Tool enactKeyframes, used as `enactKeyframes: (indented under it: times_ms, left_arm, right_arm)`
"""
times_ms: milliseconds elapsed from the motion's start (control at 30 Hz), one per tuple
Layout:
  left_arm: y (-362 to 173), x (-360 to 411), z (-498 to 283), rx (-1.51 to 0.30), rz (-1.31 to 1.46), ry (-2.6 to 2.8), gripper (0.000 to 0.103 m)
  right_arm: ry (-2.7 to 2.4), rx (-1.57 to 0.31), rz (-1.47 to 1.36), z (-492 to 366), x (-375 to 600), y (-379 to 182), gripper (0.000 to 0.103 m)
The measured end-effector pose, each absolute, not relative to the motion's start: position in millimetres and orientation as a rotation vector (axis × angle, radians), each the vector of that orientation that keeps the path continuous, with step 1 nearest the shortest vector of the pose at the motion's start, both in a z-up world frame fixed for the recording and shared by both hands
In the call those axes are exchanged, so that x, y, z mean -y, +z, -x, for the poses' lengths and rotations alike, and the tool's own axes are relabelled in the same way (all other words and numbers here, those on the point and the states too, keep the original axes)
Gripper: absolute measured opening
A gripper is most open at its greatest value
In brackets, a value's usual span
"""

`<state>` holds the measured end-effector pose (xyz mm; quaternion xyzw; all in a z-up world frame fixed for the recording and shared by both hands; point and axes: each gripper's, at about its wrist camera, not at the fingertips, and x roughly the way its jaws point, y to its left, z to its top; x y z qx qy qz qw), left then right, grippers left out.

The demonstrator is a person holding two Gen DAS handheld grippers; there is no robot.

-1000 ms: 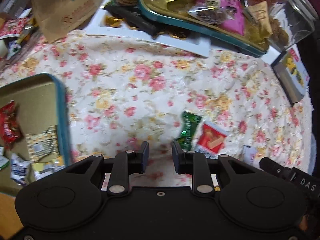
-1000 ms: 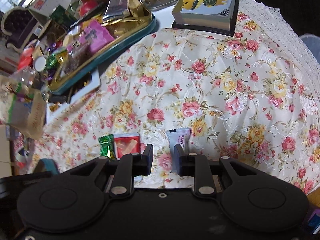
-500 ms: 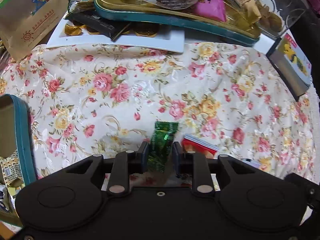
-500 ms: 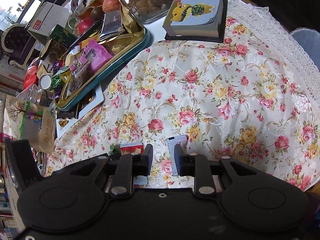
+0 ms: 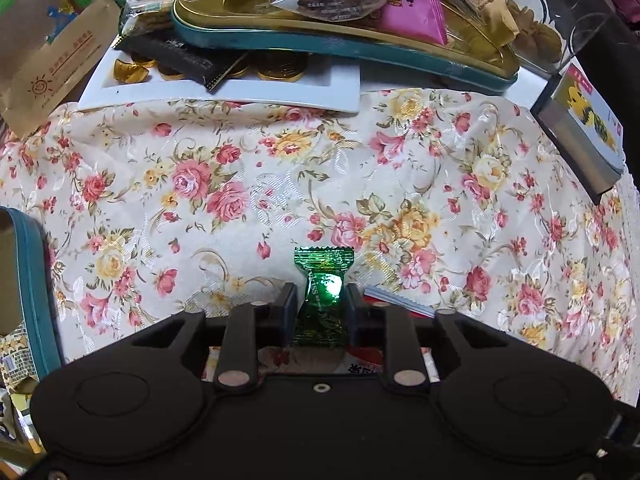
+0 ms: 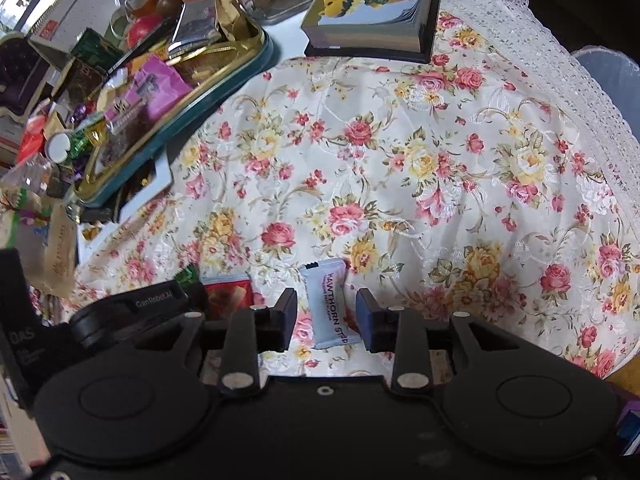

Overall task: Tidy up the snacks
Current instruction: 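Grasp the green wrapped candy with the left tool while the right tool grasps the Hawthorn packet, then lift both held snacks and carry them over the small gold tray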

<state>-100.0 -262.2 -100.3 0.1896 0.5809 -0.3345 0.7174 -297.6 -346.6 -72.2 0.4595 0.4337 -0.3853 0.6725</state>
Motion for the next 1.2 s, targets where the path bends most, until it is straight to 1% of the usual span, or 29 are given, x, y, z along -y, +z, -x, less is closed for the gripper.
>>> enactKeyframes:
  times_ms: [67, 233, 467, 633, 733, 800, 967, 1200]
  left_arm:
    - [-99.7, 261.4, 100.0, -1.3, -0.407, -0.735, 0.023]
    - [-91.5, 250.7, 93.7, -1.345, -0.36, -0.693, 0.023]
    - [-62.7, 238.9, 96.2, -1.323, -0.354, -0.669, 0.023]
    - [-44.4, 224.4, 93.6, -1.319, -0.346, -0.67, 0.023]
    - [-35.9, 217.7, 92.6, -1.308, -0.339, -0.662, 0.023]
    - [-30.0, 212.4, 90.3, -1.307, -0.335, -0.658, 0.023]
    - [-12.6, 197.1, 84.3, -1.274, -0.344, -0.64, 0.023]
    - [12.9, 165.0, 63.7, -1.213, -0.35, -0.589, 0.023]
  right_arm:
    - [-0.882, -0.997, -1.006, 293.5, 344.6, -77.6, 0.042]
    - [-0.891, -1.018, -0.935, 282.9, 339.9, -85.1, 0.043]
    - [-0.868, -1.038, -0.876, 270.1, 332.3, -95.1, 0.043]
    - [-0.849, -1.095, -0.859, 265.1, 328.9, -110.3, 0.042]
    - [-0.859, -1.097, -0.809, 264.2, 326.7, -110.5, 0.039]
    - [-0.865, -1.092, -0.783, 265.2, 323.9, -109.1, 0.023]
    - [-0.86, -1.049, -0.781, 272.5, 325.9, -97.0, 0.023]
    - [-0.828, -0.915, -0.996, 282.3, 339.5, -65.5, 0.023]
